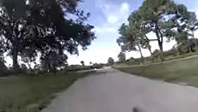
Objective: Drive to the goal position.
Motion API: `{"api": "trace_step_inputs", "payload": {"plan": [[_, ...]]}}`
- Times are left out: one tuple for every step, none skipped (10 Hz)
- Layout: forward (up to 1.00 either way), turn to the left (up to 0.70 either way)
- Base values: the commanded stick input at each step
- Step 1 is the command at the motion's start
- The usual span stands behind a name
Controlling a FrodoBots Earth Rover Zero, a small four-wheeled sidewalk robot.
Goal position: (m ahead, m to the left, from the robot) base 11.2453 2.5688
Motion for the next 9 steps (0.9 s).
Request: {"api": "trace_step_inputs", "payload": {"plan": [[0.69,0.03],[0.69,0.03],[0.69,0.03],[0.69,0.03],[0.69,0.03],[0.69,0.03],[0.69,0.03],[0.69,0.03],[0.69,0.03]]}}
